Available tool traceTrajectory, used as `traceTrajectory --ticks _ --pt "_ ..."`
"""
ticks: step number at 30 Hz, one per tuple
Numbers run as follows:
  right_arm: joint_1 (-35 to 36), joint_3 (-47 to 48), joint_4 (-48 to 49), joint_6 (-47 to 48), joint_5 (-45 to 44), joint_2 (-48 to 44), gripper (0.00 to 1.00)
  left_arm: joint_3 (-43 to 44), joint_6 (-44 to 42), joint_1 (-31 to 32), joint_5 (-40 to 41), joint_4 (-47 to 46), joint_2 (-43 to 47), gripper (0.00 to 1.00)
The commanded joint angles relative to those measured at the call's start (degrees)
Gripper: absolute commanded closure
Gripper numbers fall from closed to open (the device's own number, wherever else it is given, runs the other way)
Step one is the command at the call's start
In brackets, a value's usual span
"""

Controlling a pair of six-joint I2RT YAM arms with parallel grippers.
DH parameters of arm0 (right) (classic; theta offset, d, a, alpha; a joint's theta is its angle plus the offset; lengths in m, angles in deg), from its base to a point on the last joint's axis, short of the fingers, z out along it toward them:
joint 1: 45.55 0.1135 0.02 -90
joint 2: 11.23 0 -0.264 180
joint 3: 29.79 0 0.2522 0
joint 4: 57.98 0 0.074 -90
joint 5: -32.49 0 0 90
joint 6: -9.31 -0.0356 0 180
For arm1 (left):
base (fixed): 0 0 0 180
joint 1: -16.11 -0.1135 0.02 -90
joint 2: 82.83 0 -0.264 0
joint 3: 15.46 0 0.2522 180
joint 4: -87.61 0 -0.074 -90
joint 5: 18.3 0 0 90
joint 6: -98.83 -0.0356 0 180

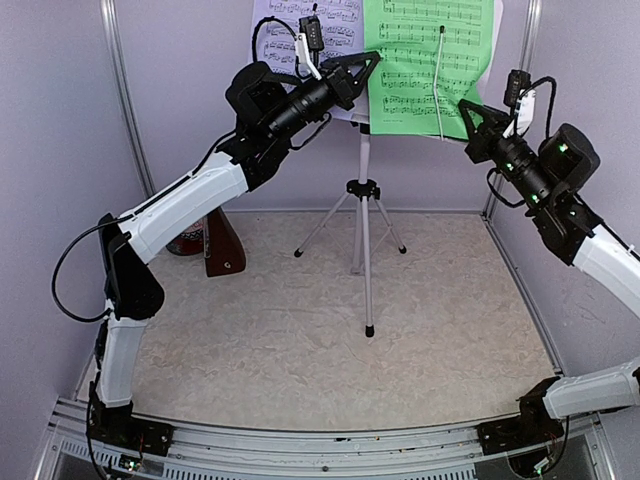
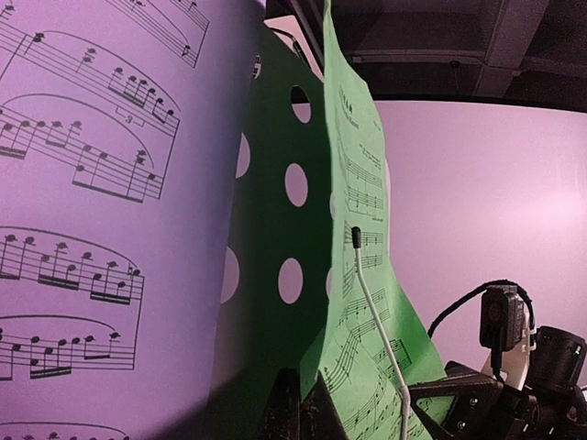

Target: Set up the instrument practice props

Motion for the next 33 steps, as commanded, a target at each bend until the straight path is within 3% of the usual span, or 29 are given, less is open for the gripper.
traceTrajectory --ticks 1,6,16,22,24,28,31,33 --pt "-0.44 0.14 -0.18 -0.63 1.12 -0.57 0.88 0.85 -1.22 -0.10 0.91 0.56 0.16 1.00" --pt "-0.41 2.81 -1.43 1.38 -2.17 -1.11 0.68 -2.27 -1.65 -0.53 0.40 0.44 1.85 0.99" --pt "-0.46 10.29 -5.22 3.31 -4.47 1.39 0.68 -3.89 -1.88 -0.89 -0.52 0.18 2.82 0.99" --pt "-0.40 14.92 -7.83 4.22 -6.13 3.39 0.61 -3.90 -1.89 -1.00 -0.75 0.01 2.93 1.00" --pt "-0.44 16.30 -8.69 4.15 -5.69 4.22 0.63 -3.81 -1.91 -1.00 -0.70 -0.05 2.98 1.00" --pt "-0.46 18.48 -10.40 3.83 -4.69 5.82 0.76 -3.81 -1.90 -1.08 -0.79 -0.05 3.10 1.00" --pt "-0.42 18.27 -10.37 3.42 -4.88 5.64 0.95 -4.07 -1.97 -1.09 -0.93 0.02 3.34 1.00" --pt "-0.40 16.67 -9.01 3.24 -5.03 4.92 1.00 -3.99 -2.20 -1.14 -0.68 -0.25 3.45 1.00"
